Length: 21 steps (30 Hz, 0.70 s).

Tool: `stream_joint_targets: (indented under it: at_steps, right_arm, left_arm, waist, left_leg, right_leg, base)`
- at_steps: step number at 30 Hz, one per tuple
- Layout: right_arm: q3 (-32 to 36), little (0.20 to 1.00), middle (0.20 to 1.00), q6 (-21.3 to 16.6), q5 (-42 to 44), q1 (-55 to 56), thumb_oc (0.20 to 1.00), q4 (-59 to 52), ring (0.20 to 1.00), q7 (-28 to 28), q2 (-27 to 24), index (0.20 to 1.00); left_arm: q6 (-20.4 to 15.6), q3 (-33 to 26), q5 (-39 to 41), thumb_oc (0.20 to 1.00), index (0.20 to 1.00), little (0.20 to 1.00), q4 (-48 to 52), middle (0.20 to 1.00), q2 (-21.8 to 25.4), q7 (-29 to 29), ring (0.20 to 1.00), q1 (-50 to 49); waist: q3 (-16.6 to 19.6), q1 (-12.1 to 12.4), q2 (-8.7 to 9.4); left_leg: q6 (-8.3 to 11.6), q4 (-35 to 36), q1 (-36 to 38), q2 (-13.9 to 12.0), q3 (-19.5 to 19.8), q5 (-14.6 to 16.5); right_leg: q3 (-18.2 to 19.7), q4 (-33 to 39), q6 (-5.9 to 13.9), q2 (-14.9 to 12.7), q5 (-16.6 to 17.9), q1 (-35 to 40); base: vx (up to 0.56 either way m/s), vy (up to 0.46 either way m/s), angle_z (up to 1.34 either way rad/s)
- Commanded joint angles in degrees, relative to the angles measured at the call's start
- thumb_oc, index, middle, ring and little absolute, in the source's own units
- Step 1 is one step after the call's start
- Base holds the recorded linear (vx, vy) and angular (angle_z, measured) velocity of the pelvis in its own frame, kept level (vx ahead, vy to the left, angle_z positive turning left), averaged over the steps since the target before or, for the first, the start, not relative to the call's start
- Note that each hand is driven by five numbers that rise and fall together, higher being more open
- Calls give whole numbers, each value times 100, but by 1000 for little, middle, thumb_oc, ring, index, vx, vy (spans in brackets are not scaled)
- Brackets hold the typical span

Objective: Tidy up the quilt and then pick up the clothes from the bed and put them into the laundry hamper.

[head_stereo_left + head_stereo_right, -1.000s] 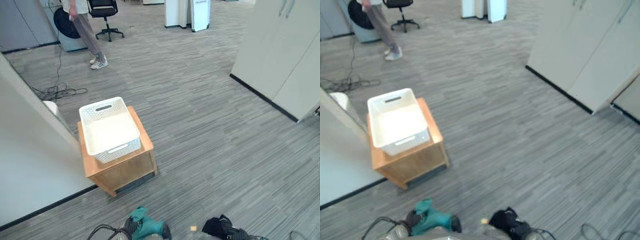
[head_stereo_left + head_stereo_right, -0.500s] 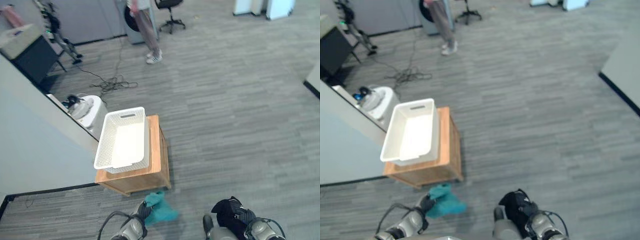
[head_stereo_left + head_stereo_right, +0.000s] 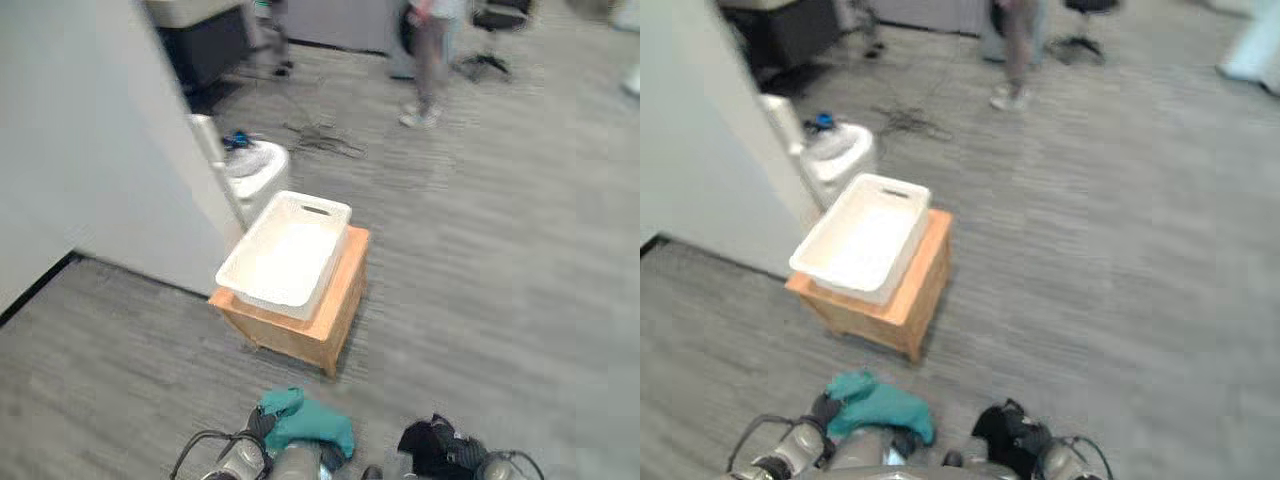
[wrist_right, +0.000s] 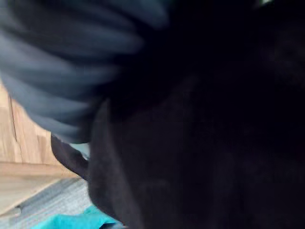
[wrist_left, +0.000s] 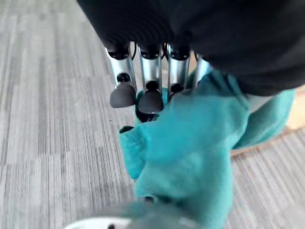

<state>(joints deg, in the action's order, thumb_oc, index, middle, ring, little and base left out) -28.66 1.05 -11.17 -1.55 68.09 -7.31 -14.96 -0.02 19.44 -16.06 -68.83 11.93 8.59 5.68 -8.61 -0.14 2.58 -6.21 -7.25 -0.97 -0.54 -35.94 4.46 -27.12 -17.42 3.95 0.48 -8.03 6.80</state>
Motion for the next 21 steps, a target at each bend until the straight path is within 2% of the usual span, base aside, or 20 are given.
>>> stream_joint_targets:
  at_steps: [1,2,4,7,8,9,10,12,14,15,16,17,18,19,20,21]
  right_arm:
    - [490,200,200,-196,-9,-538,200,-214,200,-70,46,200]
    - [538,200,200,-204,-4,-552,200,-217,200,-88,60,200]
    - [639,200,200,-214,86,-493,200,-202,200,-134,30,200]
    - [754,200,200,-239,325,-393,200,-193,200,-179,-50,200]
    - [850,200,200,-228,487,-388,200,-125,200,-206,-80,200]
    - [850,200,200,-229,488,-391,200,-123,200,-206,-79,200]
    - [930,200,200,-222,575,-383,200,-95,200,-210,-79,200]
    - [1102,200,200,-196,730,-352,200,-79,200,-198,-57,200]
    - [1246,200,200,-205,868,-316,200,-85,200,-186,-9,200]
    - [1284,200,200,-200,919,-329,200,-81,200,-180,22,200]
    - [1312,200,200,-229,945,-305,200,-116,200,-173,31,200]
    - [1320,200,200,-232,950,-330,200,-145,200,-177,77,200]
    - [1279,200,200,-264,949,-352,200,-175,200,-139,96,200]
    - [1198,200,200,-298,941,-407,200,-226,200,-120,109,200]
    - [1082,200,200,-325,864,-462,200,-303,200,-108,45,200]
    - [1081,200,200,-325,864,-465,200,-302,200,-107,45,200]
  left_arm:
    - [-12,226,-36,200,200,200,-104,200,35,31,200,-23]
    - [-11,221,-45,200,200,200,-109,200,74,53,200,-20]
    - [-48,272,-58,200,200,200,-80,200,142,52,200,-16]
    - [-117,373,-53,200,200,200,-46,200,227,41,200,8]
    - [-159,409,-36,200,200,200,-54,200,278,62,200,74]
    - [-159,408,-36,200,200,200,-54,200,279,62,200,76]
    - [-181,417,-53,200,200,200,-73,200,309,99,200,111]
    - [-209,406,-62,200,200,200,-79,200,367,151,200,152]
    - [-222,309,-44,200,200,200,-188,200,485,178,200,127]
    - [-226,237,-41,200,200,200,-284,200,550,196,200,58]
    - [-234,166,-26,200,200,200,-376,200,599,203,200,0]
    - [-219,81,-58,200,200,200,-476,200,643,210,200,-128]
    - [-228,-31,-55,200,200,200,-550,200,638,228,200,-233]
    - [-197,-148,-67,200,200,200,-682,200,599,281,200,-443]
    - [-152,-205,-74,200,200,200,-717,200,503,278,200,-554]
    - [-151,-207,-74,200,200,200,-717,200,503,278,200,-552]
  waist:
    - [-35,184,40]
    - [-67,180,-26]
    - [-57,152,-38]
    - [-12,51,14]
    - [9,13,51]
    - [15,6,47]
    - [36,-16,46]
    - [38,-22,17]
    - [13,-44,16]
    - [-11,-71,28]
    - [31,-41,78]
    - [7,-38,151]
    - [34,-34,171]
    - [52,-40,123]
    - [-66,-4,54]
    - [-41,-18,58]
  left_leg:
    - [279,766,493,111,1077,-145]
    - [301,912,563,-44,1243,-319]
    - [367,1144,633,-83,1730,-427]
    - [523,1215,663,-93,2402,-451]
    - [632,1225,692,-99,2861,-336]
    - [634,1225,679,-104,2869,-346]
    - [685,1225,676,-153,3178,-274]
    - [846,1225,732,-296,3628,-154]
    - [1076,1225,818,-565,3942,-73]
    - [1190,1225,896,-715,3982,-50]
    - [1271,1225,928,-760,3997,-8]
    - [1339,1225,1027,-847,4019,-32]
    - [1395,1225,1116,-988,3991,-13]
    - [1393,1154,1212,-1205,4048,-151]
    - [1406,-43,657,-1351,3748,-656]
    - [1408,-54,610,-1346,3765,-668]
  right_leg:
    - [1022,-1599,1105,-804,1075,-454]
    - [1163,-1846,1081,-706,1141,-746]
    - [1480,-1588,977,-725,959,-951]
    - [2187,-421,691,-666,673,-1027]
    - [2721,976,592,-849,643,-915]
    - [2710,1014,590,-844,672,-905]
    - [3006,1510,613,-1050,821,-976]
    - [3434,1959,727,-1412,1180,-1240]
    - [3428,2127,831,-1672,1420,-1342]
    - [3143,2171,856,-1737,1427,-1245]
    - [2977,2242,875,-1778,1355,-1134]
    - [2896,2175,957,-1796,1483,-1011]
    - [2870,2146,953,-1717,1360,-980]
    - [3064,2120,936,-1491,1287,-949]
    - [2979,2042,714,-1356,1056,-732]
    - [2970,2041,712,-1360,1067,-765]
  base:
    - [143,-164,255]
    - [159,-224,203]
    - [234,-242,214]
    - [318,-344,162]
    - [292,-362,114]
    - [301,-419,173]
    - [216,-322,148]
    - [291,-483,130]
    - [254,-568,142]
    - [226,-574,142]
    - [224,-594,149]
    - [231,-623,84]
    - [265,-731,61]
    - [248,-751,11]
    - [159,-545,-22]
    - [46,-441,-20]
